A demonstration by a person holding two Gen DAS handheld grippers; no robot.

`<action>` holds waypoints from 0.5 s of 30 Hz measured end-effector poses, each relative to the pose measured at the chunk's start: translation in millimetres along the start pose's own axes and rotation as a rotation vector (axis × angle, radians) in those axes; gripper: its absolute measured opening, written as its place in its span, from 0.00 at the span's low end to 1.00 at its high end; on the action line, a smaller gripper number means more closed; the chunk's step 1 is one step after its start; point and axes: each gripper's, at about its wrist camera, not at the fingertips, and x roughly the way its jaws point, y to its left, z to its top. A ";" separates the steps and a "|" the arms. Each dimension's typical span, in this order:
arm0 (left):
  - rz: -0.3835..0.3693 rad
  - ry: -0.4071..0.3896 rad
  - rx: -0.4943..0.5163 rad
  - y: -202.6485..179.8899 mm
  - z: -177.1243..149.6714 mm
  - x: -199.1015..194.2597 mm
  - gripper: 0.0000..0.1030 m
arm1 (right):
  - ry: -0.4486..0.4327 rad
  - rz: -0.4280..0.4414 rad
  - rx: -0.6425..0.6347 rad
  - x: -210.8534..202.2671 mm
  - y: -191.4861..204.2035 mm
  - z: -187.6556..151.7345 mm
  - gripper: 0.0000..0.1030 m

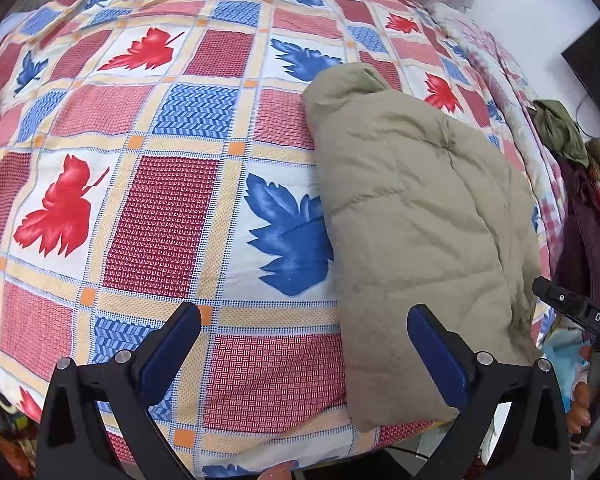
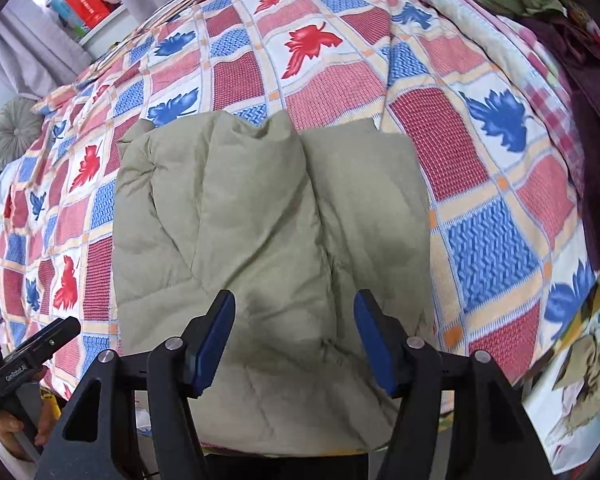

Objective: Fold large clothes
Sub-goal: 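Grasp the bundle's folded edge with both tools and lift it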

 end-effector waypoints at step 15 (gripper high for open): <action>0.055 0.057 -0.088 -36.1 21.9 37.2 1.00 | 0.058 0.122 -0.015 14.0 -61.6 40.3 0.89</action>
